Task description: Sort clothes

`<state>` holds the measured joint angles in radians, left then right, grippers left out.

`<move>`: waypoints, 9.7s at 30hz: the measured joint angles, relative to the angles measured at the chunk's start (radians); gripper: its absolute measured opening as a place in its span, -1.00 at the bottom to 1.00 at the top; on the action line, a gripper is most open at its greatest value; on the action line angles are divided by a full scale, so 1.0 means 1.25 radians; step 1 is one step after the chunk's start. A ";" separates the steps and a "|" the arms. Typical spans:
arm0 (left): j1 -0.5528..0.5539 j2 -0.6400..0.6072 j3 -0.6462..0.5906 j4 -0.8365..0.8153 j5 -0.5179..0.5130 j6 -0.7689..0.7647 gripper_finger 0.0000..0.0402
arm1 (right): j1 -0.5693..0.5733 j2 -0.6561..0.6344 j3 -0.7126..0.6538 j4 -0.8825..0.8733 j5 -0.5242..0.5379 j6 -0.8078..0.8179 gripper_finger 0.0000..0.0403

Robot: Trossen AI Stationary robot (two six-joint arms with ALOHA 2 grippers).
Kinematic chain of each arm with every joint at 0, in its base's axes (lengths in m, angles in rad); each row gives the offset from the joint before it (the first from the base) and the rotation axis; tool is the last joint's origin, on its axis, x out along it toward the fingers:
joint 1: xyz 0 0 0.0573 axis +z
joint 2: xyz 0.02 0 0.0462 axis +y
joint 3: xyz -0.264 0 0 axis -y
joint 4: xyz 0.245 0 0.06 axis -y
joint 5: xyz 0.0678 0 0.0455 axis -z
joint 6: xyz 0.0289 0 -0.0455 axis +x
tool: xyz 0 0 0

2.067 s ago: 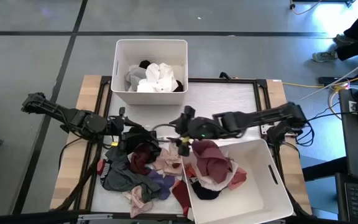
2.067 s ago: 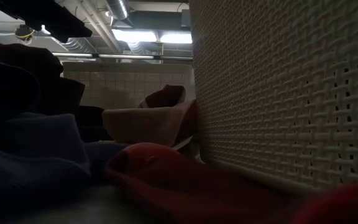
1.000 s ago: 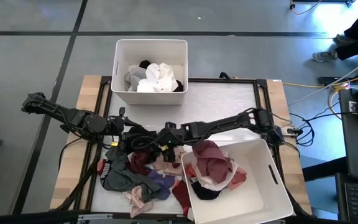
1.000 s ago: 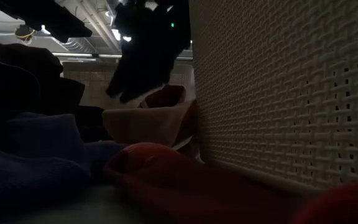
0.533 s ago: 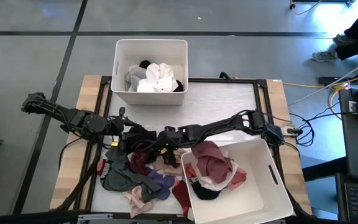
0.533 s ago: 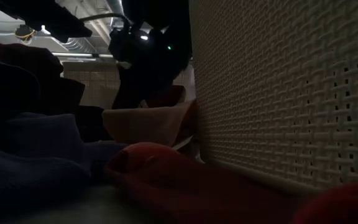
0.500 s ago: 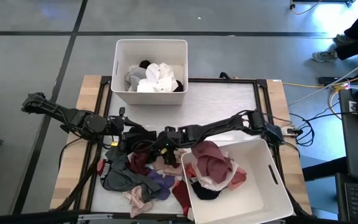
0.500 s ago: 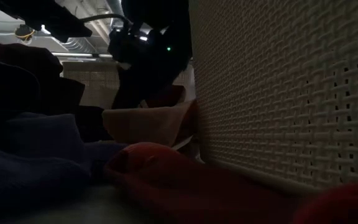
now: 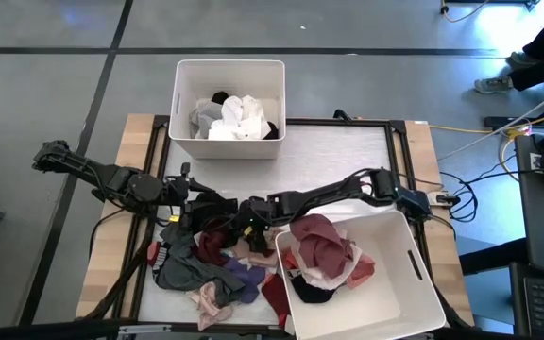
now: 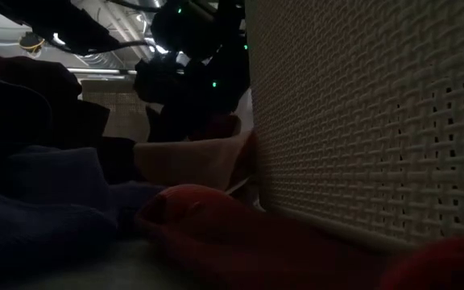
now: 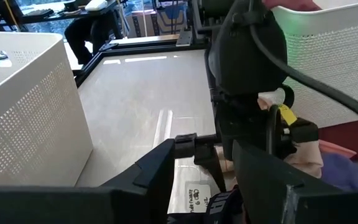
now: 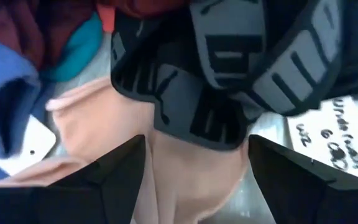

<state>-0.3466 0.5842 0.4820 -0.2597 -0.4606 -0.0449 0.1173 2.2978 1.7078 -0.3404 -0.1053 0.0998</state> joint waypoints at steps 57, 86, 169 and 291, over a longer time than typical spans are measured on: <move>0.000 0.000 0.000 0.001 0.000 0.000 -0.24 | 0.003 -0.425 0.010 -0.117 0.271 -0.106 -0.87; 0.000 0.000 0.000 0.008 0.000 0.000 -0.24 | 0.353 -0.723 0.011 -0.617 0.394 0.343 -0.86; -0.014 0.354 0.345 -0.363 -0.031 -0.169 -0.24 | -0.027 -0.612 -0.305 0.161 0.216 -0.305 0.23; -0.022 0.729 0.807 0.514 0.241 0.393 -0.97 | -0.026 -0.906 -0.715 0.436 0.152 -0.125 0.23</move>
<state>-0.3736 1.4959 1.4906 0.3832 -0.1599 0.4458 0.0853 1.1656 0.8135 0.2047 0.0853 -0.0567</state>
